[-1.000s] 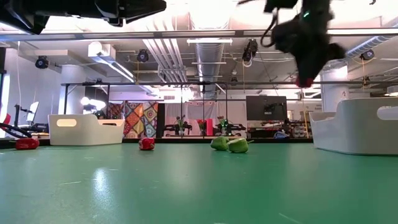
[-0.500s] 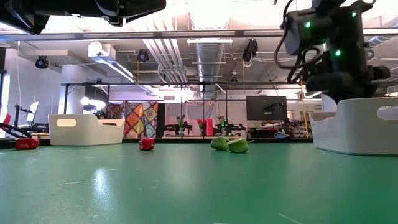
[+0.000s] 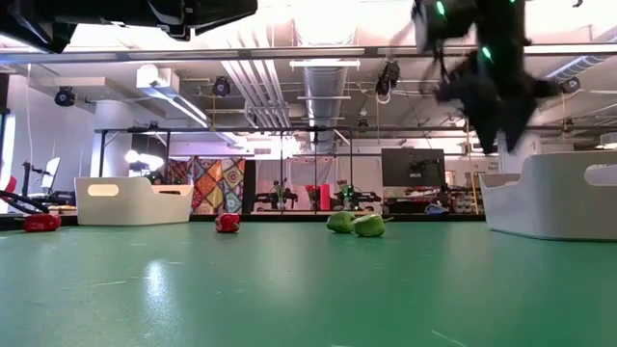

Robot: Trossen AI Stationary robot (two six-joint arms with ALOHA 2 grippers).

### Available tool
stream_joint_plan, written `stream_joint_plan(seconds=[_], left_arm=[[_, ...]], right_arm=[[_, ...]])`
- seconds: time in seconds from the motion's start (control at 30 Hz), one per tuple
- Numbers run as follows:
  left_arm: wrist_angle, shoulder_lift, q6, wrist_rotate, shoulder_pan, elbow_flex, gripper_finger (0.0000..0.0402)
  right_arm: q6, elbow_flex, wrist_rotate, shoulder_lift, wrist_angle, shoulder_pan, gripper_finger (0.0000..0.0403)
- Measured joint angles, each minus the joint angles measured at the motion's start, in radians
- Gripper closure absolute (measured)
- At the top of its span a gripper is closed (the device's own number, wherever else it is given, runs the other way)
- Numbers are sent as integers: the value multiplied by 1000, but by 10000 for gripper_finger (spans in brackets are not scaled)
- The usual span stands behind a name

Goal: Sort produce into baskets
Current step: Put the red chili pepper into the gray bin

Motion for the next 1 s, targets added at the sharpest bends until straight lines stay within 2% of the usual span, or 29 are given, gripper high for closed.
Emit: stream_joint_plan(seconds=[0.17, 0.33, 0.47, 0.6, 0.73, 1.0], left_arm=[[0, 0, 0, 0, 0, 0, 324], [0, 0, 0, 0, 0, 0, 324], [-4, 0, -4, 0, -3, 0, 324], [-19, 1, -9, 0, -7, 0, 324], [-27, 1, -3, -1, -7, 0, 324], [-54, 1, -2, -1, -7, 0, 324]], right_arm=[[-85, 191, 171, -1, -72, -67, 190], [-172, 236, 169, 6, -73, -304, 205], [-368, 201, 165, 48, -55, -505, 213], [-551, 185, 171, 143, -45, -633, 209], [-685, 190, 171, 280, -43, -699, 196], [-802, 268, 171, 510, -42, -836, 170]])
